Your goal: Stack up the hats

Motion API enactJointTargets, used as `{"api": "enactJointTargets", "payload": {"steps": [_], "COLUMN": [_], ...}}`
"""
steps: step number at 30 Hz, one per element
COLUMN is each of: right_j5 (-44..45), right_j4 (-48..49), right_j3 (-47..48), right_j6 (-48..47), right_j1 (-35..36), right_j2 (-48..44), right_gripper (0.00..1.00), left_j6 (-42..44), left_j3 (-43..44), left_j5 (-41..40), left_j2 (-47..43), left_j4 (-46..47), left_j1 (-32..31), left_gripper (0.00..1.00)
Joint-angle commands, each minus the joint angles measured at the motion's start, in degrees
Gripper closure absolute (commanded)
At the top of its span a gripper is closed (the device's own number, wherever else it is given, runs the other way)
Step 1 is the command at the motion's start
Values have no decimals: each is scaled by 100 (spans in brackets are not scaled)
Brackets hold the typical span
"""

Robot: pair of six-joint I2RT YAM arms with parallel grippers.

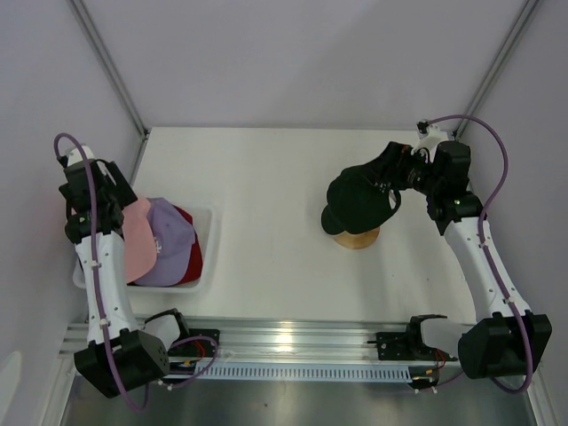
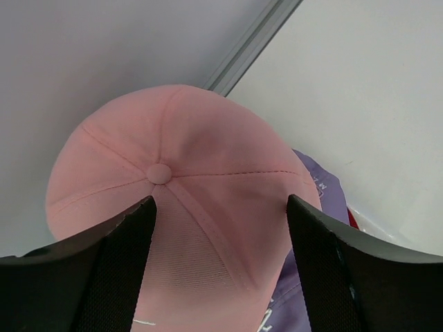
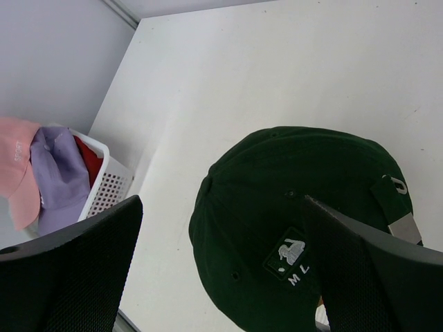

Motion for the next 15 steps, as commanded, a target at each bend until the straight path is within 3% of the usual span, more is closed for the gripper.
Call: {"api": "enactJointTargets", "payload": {"steps": [1, 2, 4, 5, 7, 9, 15], "right_j5": [5, 14, 49, 66, 110, 110, 189], "right_j4": [143, 134, 100, 82, 64, 73, 99], "right_j3": [164, 173, 164, 164, 164, 164, 173], "right_j6": [-57, -57, -74, -83, -83, -83, -4], "right_j1": [26, 26, 26, 26, 26, 26, 34], "right_j2": [-130, -148, -156, -165, -183, -192, -200], "right_gripper": [1, 1, 1, 0, 0, 0, 0], "left_j6": [35, -26, -62, -105, -132, -202, -150], "left_j3": [-96, -157, -245, -307, -307, -185, 386], "left_j5": [288, 298, 315, 324, 359, 412, 1149], "left_j2": [125, 169, 169, 126, 55, -68, -559], "left_j4": [-29, -64, -55, -47, -55, -134, -345], "left_j1": [61, 61, 61, 61, 61, 61, 53], "left_gripper": [22, 36, 48, 59, 68, 99, 99]}}
